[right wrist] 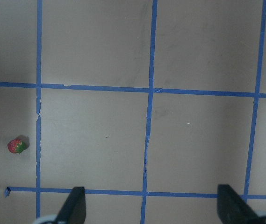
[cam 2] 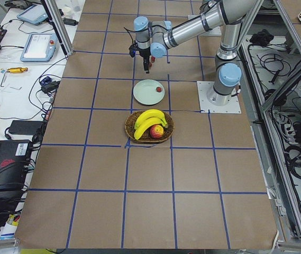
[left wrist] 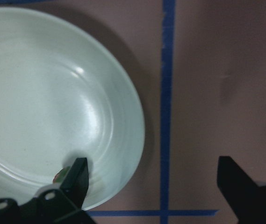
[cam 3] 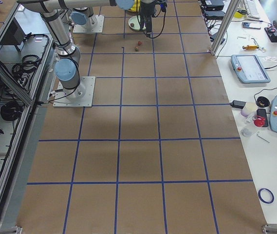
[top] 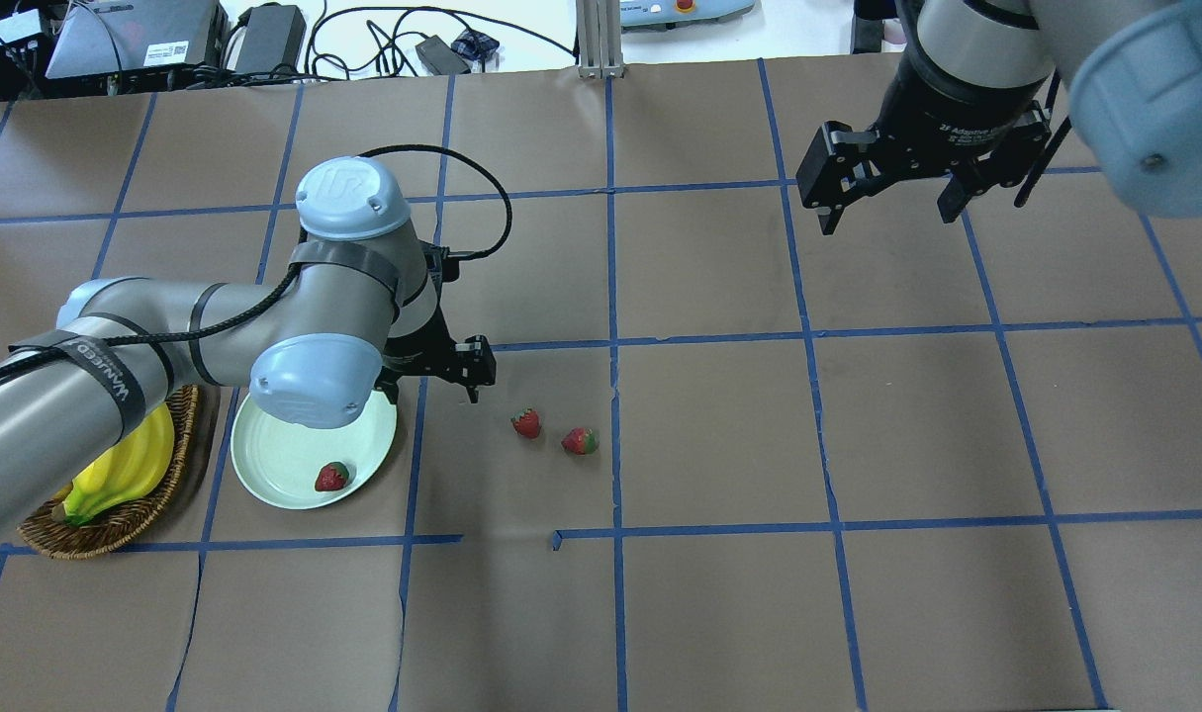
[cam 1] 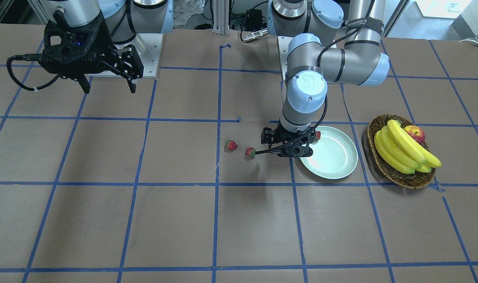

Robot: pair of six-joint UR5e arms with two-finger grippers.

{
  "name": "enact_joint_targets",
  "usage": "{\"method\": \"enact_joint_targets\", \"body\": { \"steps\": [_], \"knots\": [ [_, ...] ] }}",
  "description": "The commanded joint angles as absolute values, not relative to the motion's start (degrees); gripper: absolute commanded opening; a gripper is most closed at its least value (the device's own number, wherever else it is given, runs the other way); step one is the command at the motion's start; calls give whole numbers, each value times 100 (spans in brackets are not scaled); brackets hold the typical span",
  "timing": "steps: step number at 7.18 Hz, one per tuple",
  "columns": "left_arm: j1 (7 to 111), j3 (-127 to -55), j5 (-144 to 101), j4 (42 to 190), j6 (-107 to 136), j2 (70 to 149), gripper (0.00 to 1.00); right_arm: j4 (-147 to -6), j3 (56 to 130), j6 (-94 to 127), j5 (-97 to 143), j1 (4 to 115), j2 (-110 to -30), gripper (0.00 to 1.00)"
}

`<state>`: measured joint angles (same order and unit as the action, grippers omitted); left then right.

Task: Collect all strawberries into plate
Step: 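Move the left gripper back to the strawberries and grasp another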

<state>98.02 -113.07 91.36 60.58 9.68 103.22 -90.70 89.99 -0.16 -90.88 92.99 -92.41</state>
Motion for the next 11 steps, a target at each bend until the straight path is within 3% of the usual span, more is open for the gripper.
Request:
{"method": "enact_joint_targets", "body": {
  "steps": [1,4,5,6,8,9,11],
  "knots": [
    [10211,-11267,8693,5419,2225,10721,90,-9070,9009,-9,-9088,9299,-9246,100],
    [10441,-11276,8701,5107,2628,11117,86,-9062,9017,-9,-9079,9299,-9255,100],
    [10476,-11355,8762,5106,2637,11153,81,-9062,9009,-9,-9079,9299,-9255,100],
    [10503,-11512,8789,5080,2680,11162,60,-9070,9000,-9,-9079,9299,-9246,100],
    [10503,-11514,8798,5036,2602,11171,30,-9079,8991,-18,-9088,9299,-9246,100],
    [10494,-11444,8798,5027,2436,11075,20,-9079,8991,-18,-9079,9299,-9246,100],
    [10442,-11303,9199,5054,1979,10899,15,-9088,8991,-18,-9079,9299,-9237,100]
  ]
}}
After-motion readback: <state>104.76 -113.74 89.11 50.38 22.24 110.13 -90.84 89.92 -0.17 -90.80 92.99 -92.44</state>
